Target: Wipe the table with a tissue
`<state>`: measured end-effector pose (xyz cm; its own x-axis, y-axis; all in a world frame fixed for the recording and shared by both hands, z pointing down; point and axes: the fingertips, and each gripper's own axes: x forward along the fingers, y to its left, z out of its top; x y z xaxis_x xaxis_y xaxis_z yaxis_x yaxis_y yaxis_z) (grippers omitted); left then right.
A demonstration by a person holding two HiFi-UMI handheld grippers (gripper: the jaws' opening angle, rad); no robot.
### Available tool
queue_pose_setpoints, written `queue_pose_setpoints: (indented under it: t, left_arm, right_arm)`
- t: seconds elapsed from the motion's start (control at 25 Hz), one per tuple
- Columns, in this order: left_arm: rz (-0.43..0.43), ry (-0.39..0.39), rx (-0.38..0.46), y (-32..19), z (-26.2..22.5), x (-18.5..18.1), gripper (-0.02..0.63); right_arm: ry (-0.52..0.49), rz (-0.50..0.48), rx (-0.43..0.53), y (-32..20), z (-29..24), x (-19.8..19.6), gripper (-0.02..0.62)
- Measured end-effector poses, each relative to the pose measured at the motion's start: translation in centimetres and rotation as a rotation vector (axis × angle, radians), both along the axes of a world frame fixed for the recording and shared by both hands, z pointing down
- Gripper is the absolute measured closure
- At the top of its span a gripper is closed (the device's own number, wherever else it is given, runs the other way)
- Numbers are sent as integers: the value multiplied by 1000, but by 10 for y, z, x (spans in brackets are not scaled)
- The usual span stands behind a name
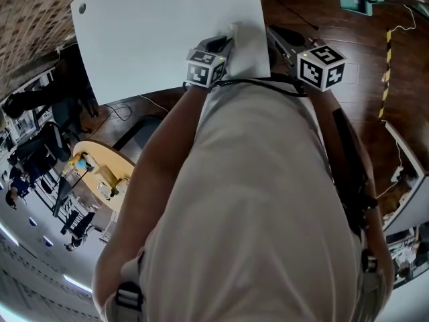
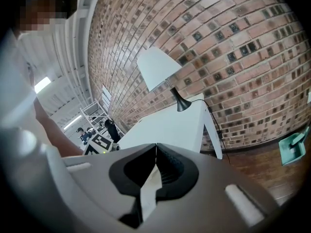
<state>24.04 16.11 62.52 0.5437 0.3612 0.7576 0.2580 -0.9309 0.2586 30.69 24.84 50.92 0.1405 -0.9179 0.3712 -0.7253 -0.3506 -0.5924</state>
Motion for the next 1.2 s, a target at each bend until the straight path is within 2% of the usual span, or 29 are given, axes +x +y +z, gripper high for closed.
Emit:
queue_pose_setpoints:
  t: [0.2,0.32,0.4,0.52,0.6,0.76,0.88,1.04,1.2]
  left_arm:
    - [159,-43,-34,32,2,-10,572]
    - [230,-69,-117,33,-4,-18,572]
    - [144,7,-183,14,-19,-14,572]
    - [-102,125,-201,-44,-39,-9,571]
    - [-220,145,-158,-85,-41,-15,571]
    - [-353,131,-77,-140,-35,-31,571]
    - [-383,107,-3,-166,-28,-31,569]
    - [-322,75,109,-179,-19,-18,569]
    - [-285,89,124,-192,-18,5,569]
  right_arm:
    - [6,4,2,-3,-4,1,586]
    - [12,12,6,-7,-7,-1,586]
    - [20,20,10,-10,-9,-2,586]
    - [26,34,12,-13,-10,-1,586]
    - [24,42,16,-15,-11,-3,586]
    - [15,47,16,-19,-10,-12,586]
    - [12,53,14,-22,-10,-15,586]
    - [15,79,4,-20,-11,-16,586]
    - [16,114,-11,-20,-13,-18,586]
